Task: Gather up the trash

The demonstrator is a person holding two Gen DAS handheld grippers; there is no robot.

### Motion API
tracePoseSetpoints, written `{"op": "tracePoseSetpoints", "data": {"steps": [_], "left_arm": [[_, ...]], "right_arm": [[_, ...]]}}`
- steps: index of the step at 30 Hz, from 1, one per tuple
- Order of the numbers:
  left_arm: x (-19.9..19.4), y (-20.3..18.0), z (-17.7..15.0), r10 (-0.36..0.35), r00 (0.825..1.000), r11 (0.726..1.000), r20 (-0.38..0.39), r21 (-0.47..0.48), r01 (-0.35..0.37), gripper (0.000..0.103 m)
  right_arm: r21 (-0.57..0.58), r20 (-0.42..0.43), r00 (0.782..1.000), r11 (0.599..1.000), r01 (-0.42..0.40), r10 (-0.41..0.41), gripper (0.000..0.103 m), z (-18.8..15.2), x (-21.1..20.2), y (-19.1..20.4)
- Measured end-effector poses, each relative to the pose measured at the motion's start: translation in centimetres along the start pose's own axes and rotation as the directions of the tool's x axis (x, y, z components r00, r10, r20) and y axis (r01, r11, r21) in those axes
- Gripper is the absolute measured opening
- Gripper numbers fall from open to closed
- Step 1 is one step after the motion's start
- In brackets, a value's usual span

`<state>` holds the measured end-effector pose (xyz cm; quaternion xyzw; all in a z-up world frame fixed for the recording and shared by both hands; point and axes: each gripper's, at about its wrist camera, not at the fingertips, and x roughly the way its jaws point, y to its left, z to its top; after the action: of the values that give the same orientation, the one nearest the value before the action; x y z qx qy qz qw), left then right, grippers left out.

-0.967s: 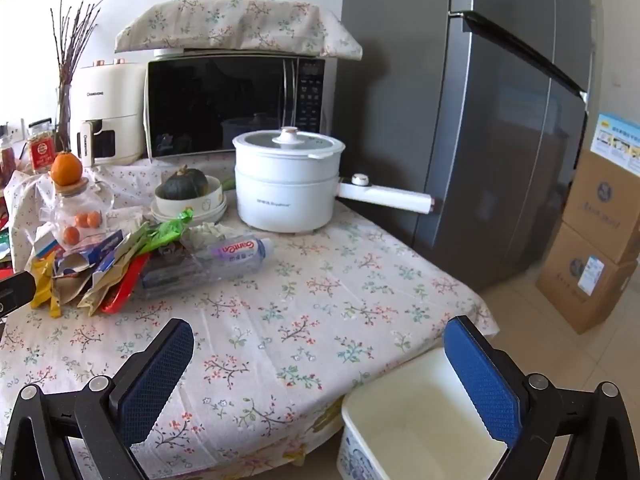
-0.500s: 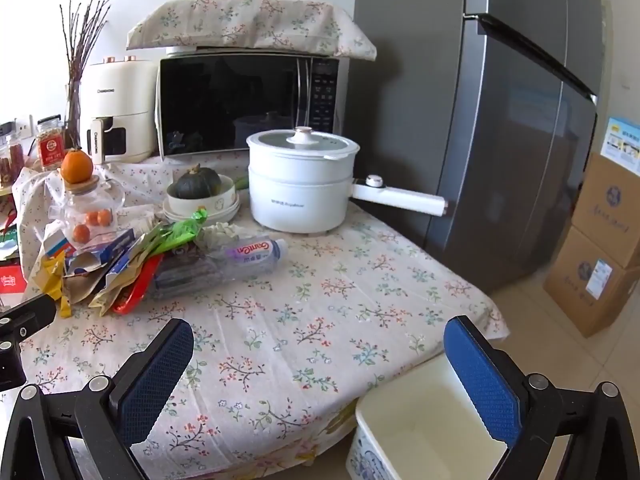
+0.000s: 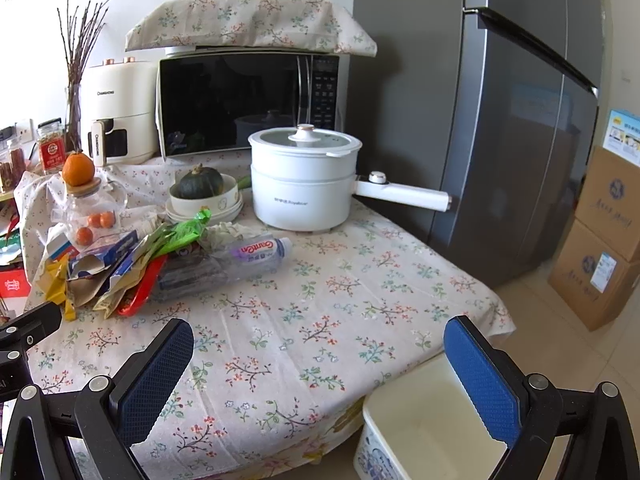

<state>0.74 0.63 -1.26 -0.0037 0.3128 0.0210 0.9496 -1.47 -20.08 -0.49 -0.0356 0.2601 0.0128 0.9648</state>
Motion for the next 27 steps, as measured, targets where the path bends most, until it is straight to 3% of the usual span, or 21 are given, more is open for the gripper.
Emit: {"op": "tracePoseSetpoints", "data": {"steps": [27], "left_arm": [[-0.28,0.69,0.08,0.003,1.000,1.000,0.009,-0.013,-0.002,0.103]], "right_arm": [[-0.005,-0.006,1.000,1.000,0.019,-0.019,0.103,-0.32,0.40,0.29]]}}
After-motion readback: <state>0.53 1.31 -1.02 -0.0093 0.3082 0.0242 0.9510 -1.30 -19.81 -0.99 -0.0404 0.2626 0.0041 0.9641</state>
